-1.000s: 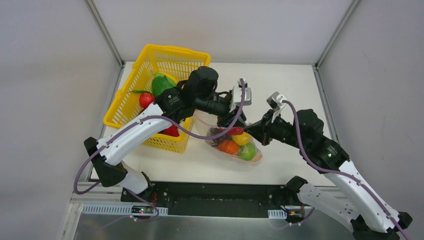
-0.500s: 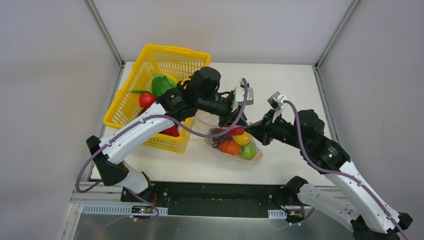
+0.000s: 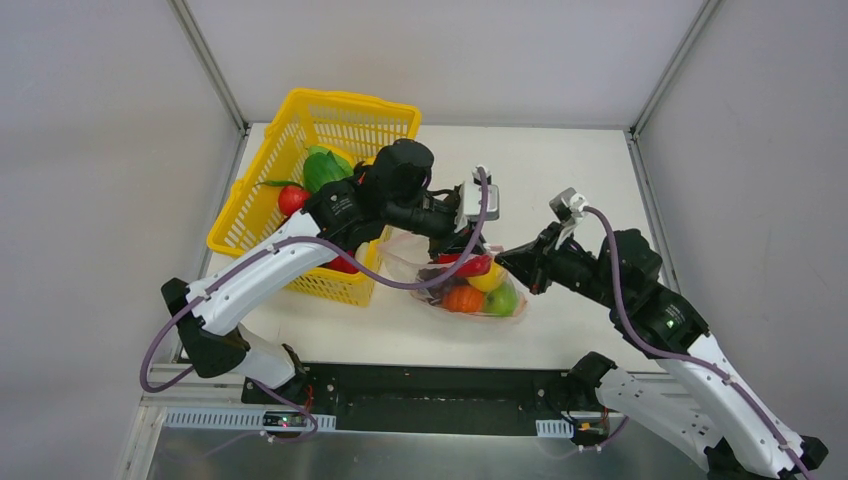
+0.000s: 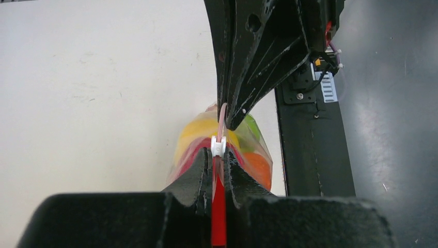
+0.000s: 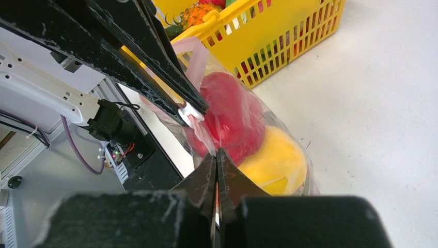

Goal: Place the food in the zip-top bag and seal the zipper

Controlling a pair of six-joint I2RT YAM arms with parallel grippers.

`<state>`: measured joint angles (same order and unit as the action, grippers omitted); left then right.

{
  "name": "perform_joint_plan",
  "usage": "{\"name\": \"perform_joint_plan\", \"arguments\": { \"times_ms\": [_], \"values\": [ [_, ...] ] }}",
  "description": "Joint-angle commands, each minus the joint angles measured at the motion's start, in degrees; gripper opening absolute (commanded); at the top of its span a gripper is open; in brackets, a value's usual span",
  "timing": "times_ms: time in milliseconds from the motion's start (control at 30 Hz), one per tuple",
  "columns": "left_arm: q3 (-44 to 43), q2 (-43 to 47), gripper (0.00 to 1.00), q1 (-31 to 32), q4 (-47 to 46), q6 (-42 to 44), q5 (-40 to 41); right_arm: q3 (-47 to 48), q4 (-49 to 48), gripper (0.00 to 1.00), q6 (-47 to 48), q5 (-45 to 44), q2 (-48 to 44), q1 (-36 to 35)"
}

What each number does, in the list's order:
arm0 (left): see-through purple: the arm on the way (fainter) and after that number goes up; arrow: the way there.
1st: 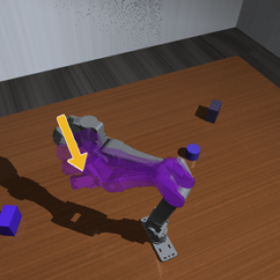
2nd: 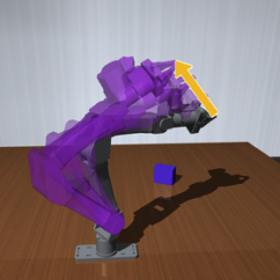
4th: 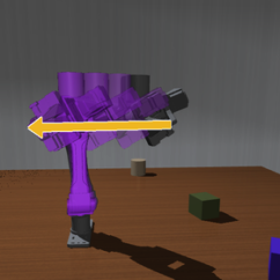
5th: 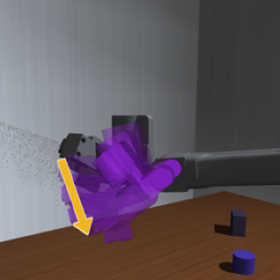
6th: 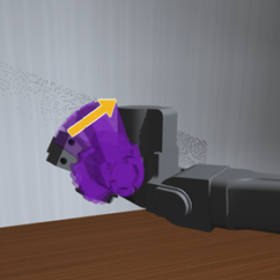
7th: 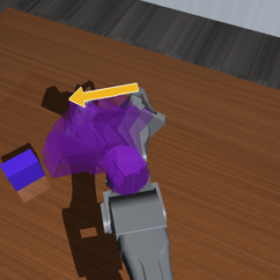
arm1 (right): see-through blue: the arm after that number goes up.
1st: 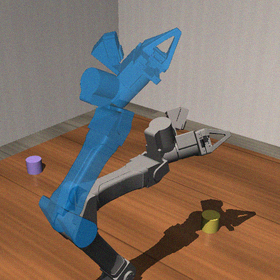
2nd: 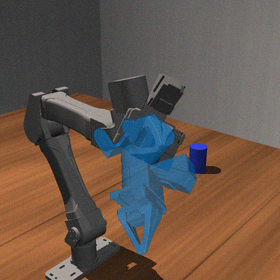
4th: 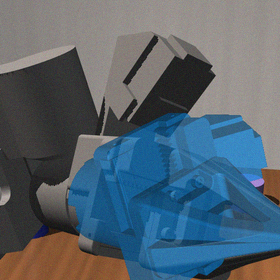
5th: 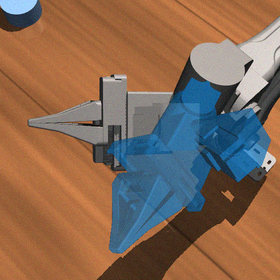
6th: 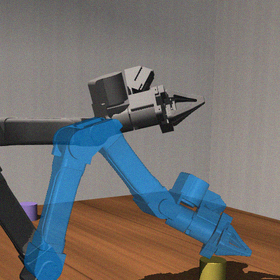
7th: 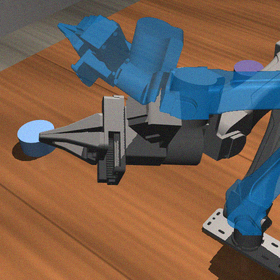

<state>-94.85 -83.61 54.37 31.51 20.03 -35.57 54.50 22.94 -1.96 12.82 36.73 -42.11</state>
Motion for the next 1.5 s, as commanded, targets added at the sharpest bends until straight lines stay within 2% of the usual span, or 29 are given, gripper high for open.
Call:
{"name": "perform_joint_plan", "arguments": {
  "times_ms": [0,133,167,233,300,400,467,600,667,733,833,900,1067,1267,1467],
  "values": [
    [1.5,3.7,0.00,-1.4,4.1,2.0,2.6,0.3,-3.9,0.00,-1.0,-1.8,-1.8,0.3],
    [0.9,3.1,0.00,-1.4,1.9,0.1,0.5,-0.2,-4.4,0.00,-0.1,3.1,-1.2,0.2],
    [0.2,2.7,0.00,-1.4,1.9,-0.3,-0.6,0.1,-4.4,0.06,0.0,3.8,-0.8,0.3],
    [-1.2,1.8,0.00,-1.3,2.0,-1.1,-1.7,0.9,-3.8,0.23,0.7,5.1,0.3,0.3],
    [-1.8,1.3,0.00,-1.3,2.0,-1.6,-2.4,1.8,-3.3,0.43,1.3,4.9,1.6,0.3],
    [-1.9,1.2,0.00,-1.2,1.3,-2.1,-3.5,2.7,-3.1,0.62,3.1,4.6,3.3,0.3],
    [-2.0,1.2,0.00,-1.1,0.9,-2.2,-3.7,3.2,-3.2,0.66,4.4,4.8,4.2,0.3],
    [-2.7,0.8,0.00,-1.1,1.6,-2.2,-4.1,3.3,-4.4,0.68,6.2,5.2,5.2,0.2],
    [-2.9,0.6,0.00,-1.0,1.8,-2.0,-4.3,3.6,-4.6,0.65,7.1,5.4,5.8,0.3],
    [-2.9,0.6,0.00,-1.1,1.7,-2.0,-4.4,4.2,-4.3,0.56,7.8,6.6,6.2,0.2],
    [-2.8,0.7,0.00,-1.1,1.6,-2.0,-4.3,4.5,-3.9,0.39,8.6,7.5,6.0,0.3],
    [-2.7,0.8,0.00,-1.1,1.6,-2.1,-4.3,4.1,-4.5,0.24,8.2,8.0,5.4,0.2],
    [-2.8,1.0,0.00,-1.1,1.7,-1.9,-4.4,3.0,-5.8,0.00,7.0,7.1,4.6,0.3],
    [-0.4,2.8,0.00,-1.0,3.6,-0.6,-1.7,0.1,-9.3,0.00,3.9,-0.6,1.8,0.3],
    [10.7,9.7,0.00,-3.3,0.8,-1.5,3.0,-3.1,-11.2,0.00,2.1,-5.4,-2.3,0.3]
  ]
}}
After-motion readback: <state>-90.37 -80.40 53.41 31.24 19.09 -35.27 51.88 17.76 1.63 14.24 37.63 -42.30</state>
